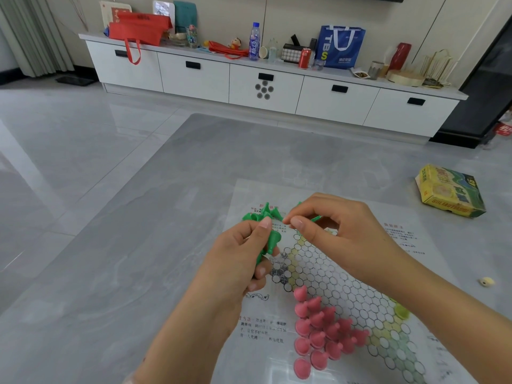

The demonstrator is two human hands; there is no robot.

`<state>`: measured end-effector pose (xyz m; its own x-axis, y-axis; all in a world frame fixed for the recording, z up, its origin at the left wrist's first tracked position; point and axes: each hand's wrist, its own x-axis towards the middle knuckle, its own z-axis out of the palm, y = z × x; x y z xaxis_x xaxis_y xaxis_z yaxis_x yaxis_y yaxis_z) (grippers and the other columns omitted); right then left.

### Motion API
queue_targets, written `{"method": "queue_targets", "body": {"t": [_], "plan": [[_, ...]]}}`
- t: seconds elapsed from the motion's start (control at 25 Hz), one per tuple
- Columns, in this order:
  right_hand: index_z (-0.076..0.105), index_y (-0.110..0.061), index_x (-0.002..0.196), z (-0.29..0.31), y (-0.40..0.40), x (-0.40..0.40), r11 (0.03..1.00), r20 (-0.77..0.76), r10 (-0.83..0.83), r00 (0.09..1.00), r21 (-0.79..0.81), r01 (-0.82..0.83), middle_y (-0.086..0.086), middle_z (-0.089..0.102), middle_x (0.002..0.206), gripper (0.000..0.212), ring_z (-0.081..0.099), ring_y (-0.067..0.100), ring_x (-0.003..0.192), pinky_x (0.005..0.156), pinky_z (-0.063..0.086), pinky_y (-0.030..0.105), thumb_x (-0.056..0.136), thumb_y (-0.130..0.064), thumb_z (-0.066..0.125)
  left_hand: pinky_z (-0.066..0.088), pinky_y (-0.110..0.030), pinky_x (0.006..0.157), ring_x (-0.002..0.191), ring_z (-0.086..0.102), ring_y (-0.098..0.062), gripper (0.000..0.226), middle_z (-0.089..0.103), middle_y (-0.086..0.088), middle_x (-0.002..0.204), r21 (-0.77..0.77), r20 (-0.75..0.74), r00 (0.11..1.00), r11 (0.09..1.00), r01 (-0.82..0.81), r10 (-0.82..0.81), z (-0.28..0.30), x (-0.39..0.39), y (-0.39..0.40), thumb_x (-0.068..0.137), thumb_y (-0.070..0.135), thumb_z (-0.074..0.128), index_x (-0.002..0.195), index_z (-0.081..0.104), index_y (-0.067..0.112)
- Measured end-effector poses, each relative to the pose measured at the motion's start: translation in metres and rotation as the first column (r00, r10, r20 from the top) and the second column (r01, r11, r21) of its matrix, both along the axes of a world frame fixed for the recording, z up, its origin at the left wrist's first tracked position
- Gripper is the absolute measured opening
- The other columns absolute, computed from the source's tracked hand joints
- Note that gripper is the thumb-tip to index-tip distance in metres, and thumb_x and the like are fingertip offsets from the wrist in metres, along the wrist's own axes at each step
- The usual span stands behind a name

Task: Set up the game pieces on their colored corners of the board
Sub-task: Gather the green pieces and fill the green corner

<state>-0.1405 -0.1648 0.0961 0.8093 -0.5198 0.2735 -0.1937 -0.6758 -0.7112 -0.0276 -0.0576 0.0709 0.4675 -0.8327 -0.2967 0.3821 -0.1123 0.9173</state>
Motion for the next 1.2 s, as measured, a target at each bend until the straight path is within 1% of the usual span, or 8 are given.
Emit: {"method": "queue_targets", "body": {"t": [0.2,0.36,0.48,0.72,0.88,0.96,1.08,1.2], "plan": [[0.069,-0.021,0.086,-0.004,0.002,-0.001,0.995,-0.004,0.068,0.998,-0.077,-0.068,-0.011,0.065,0.081,0.010,0.060,0.008,0.081,0.068,0.050,0.020,0.079,-0.025,0.064,0.023,-0.015,0.031,0.034,0.032,-0.006,0.030,0.056,0.004,0.054,0.007,-0.013,0.999,1.000,-0.029,0.029,0.000,0.001,0.001,0.089,0.030,0.051,0.066,0.053,0.011],[0.070,-0.021,0.088,-0.005,0.004,0.000,0.985,0.017,0.111,0.994,-0.136,-0.108,-0.008,0.065,0.082,0.017,0.059,0.006,0.080,0.066,0.049,0.017,0.078,-0.032,0.062,0.023,-0.014,0.031,0.033,0.032,-0.006,0.028,0.060,0.002,0.054,0.029,0.007,1.000,0.999,-0.029,0.028,-0.001,0.001,0.000,0.088,0.029,0.053,0.068,0.056,0.009],[0.071,-0.021,0.088,-0.005,0.004,0.000,0.980,0.019,0.128,0.992,-0.154,-0.124,-0.009,0.065,0.082,0.019,0.059,0.003,0.078,0.065,0.048,0.015,0.077,-0.033,0.060,0.023,-0.015,0.031,0.033,0.032,-0.006,0.028,0.062,0.002,0.054,0.041,0.019,0.999,0.999,-0.035,0.034,-0.002,0.002,0.000,0.088,0.029,0.053,0.069,0.056,0.008],[0.069,-0.020,0.087,-0.006,0.007,0.000,0.937,-0.015,0.133,0.991,-0.325,-0.130,-0.008,0.065,0.082,0.020,0.058,0.007,0.077,0.062,0.048,0.025,0.080,-0.035,0.058,0.024,-0.015,0.032,0.034,0.031,-0.007,0.030,0.059,0.005,0.051,0.066,0.037,0.999,0.997,-0.035,0.032,-0.002,0.002,0.000,0.089,0.028,0.053,0.067,0.052,0.008],[0.069,-0.018,0.085,-0.006,0.008,0.001,0.923,-0.019,0.125,0.992,-0.365,-0.124,-0.007,0.065,0.080,0.018,0.057,0.006,0.076,0.063,0.049,0.022,0.081,-0.030,0.057,0.026,-0.016,0.033,0.036,0.033,-0.007,0.029,0.062,0.004,0.053,0.082,0.039,0.999,0.996,-0.030,0.027,-0.001,0.000,0.000,0.089,0.029,0.053,0.070,0.055,0.008],[0.070,-0.019,0.084,-0.003,0.005,0.002,0.960,-0.007,0.063,0.998,-0.273,-0.062,-0.008,0.066,0.079,0.012,0.058,0.005,0.076,0.065,0.049,0.017,0.081,-0.025,0.061,0.029,-0.017,0.037,0.041,0.037,-0.008,0.024,0.063,0.003,0.060,0.103,0.016,0.999,0.993,-0.050,0.049,0.000,-0.001,0.000,0.091,0.026,0.050,0.077,0.059,0.009],[0.069,-0.023,0.081,-0.001,-0.014,0.002,0.988,0.014,-0.156,0.988,0.004,0.156,-0.010,0.065,0.079,0.008,0.057,-0.005,0.068,0.058,0.045,0.008,0.082,-0.019,0.062,0.032,-0.021,0.041,0.048,0.040,-0.012,0.016,0.058,-0.005,0.071,0.138,-0.072,0.991,0.985,-0.101,0.112,0.006,-0.001,-0.002,0.089,0.004,0.044,0.081,0.057,0.008],[0.069,-0.020,0.083,-0.008,-0.040,0.003,0.949,-0.077,-0.315,0.946,-0.050,0.312,-0.005,0.065,0.083,0.009,0.057,0.003,0.072,0.061,0.042,0.010,0.085,-0.020,0.060,0.031,-0.025,0.047,0.051,0.039,-0.016,0.028,0.055,-0.008,0.076,0.182,-0.067,0.991,0.978,-0.105,0.119,0.006,0.002,-0.004,0.077,-0.017,0.033,0.074,0.050,0.006]]}}
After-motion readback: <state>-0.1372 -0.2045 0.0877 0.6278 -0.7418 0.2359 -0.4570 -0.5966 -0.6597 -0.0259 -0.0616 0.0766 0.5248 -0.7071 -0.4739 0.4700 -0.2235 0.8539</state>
